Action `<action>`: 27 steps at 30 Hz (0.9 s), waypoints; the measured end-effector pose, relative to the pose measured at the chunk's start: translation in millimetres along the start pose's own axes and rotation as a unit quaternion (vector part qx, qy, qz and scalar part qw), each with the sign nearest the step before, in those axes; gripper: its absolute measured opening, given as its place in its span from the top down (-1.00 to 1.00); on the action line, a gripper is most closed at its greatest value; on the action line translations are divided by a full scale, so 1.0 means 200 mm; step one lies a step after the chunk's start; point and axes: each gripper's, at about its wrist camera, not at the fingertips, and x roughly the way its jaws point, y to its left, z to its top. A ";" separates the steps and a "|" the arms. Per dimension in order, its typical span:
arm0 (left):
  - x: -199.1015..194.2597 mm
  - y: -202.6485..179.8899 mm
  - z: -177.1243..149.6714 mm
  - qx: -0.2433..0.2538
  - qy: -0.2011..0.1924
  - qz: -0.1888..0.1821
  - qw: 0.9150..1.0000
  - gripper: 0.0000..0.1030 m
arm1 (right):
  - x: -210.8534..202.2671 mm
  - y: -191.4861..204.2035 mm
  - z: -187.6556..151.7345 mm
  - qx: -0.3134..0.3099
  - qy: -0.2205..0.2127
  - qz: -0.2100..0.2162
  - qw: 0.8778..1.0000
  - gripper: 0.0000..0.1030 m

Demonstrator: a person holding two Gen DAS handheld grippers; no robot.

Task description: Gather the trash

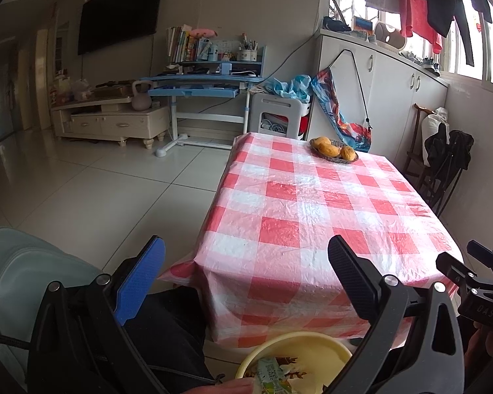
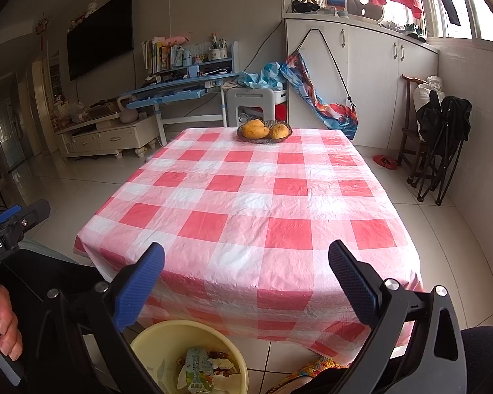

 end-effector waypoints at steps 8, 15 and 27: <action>0.00 0.00 0.00 -0.002 0.000 0.000 1.000 -0.86 | 0.00 0.00 0.00 -0.001 0.000 0.000 1.000 -0.85; 0.01 0.02 0.00 -0.010 0.001 -0.002 1.000 -0.86 | 0.00 0.00 0.00 -0.001 0.000 0.000 1.000 -0.85; 0.01 0.02 0.01 -0.011 0.002 -0.001 1.000 -0.86 | 0.00 -0.03 -0.01 0.005 -0.001 -0.001 1.000 -0.85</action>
